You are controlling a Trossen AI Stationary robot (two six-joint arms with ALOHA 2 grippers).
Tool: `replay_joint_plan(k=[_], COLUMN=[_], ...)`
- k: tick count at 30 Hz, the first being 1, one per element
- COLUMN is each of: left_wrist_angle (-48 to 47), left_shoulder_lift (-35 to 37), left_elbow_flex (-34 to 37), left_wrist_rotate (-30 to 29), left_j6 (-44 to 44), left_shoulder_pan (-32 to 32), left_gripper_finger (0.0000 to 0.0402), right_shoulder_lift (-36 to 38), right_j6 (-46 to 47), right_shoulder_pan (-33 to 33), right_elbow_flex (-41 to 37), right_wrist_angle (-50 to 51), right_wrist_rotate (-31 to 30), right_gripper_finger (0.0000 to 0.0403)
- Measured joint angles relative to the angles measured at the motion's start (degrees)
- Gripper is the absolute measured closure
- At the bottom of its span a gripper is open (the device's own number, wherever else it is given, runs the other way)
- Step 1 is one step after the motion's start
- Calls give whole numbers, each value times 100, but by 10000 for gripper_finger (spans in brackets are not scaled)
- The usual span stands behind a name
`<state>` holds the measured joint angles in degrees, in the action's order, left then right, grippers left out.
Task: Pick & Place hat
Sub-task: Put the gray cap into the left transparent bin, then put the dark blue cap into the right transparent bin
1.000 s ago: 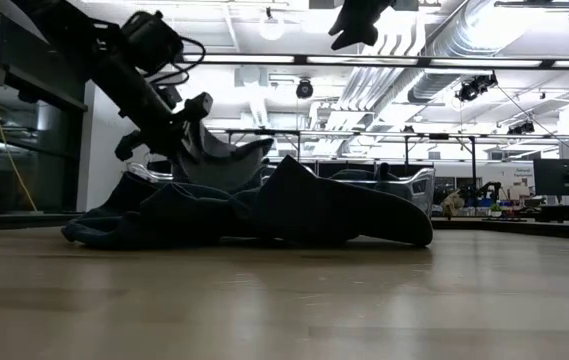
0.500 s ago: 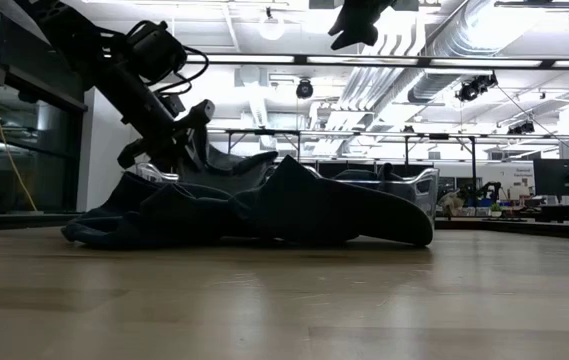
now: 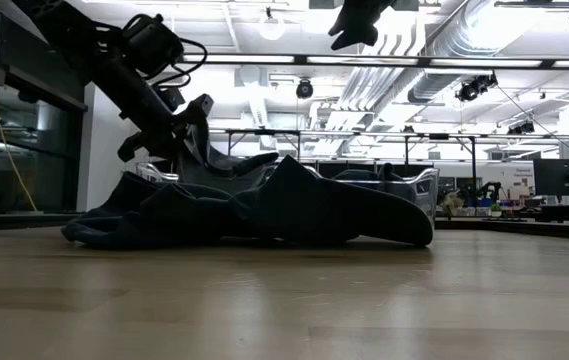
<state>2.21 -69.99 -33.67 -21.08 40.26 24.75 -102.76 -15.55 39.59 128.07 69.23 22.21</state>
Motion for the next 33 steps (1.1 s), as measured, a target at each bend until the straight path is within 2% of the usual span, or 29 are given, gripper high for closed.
replay_joint_plan(k=[15, 23, 29, 33], left_wrist_angle=[-684, -755, -831, -817], left_shoulder_lift=[618, 1274, 1832, 2197], left_elbow_flex=[-2, -2, -4, -4], left_wrist_rotate=[-52, -118, -383, 1], left_j6=[-546, -1153, -1144, -1246], left_shoulder_pan=[0, 0, 0, 0], left_gripper_finger=[336, 336, 337, 337], right_shoulder_lift=[-2, -2, -2, -2], right_j6=[0, 4, 129, 140], right_shoulder_pan=[0, 0, 0, -55], right_elbow_flex=[0, 0, 0, -68], right_wrist_angle=[73, 129, 135, 65], right_wrist_rotate=[1, 57, 45, 123], right_gripper_finger=[167, 167, 167, 167])
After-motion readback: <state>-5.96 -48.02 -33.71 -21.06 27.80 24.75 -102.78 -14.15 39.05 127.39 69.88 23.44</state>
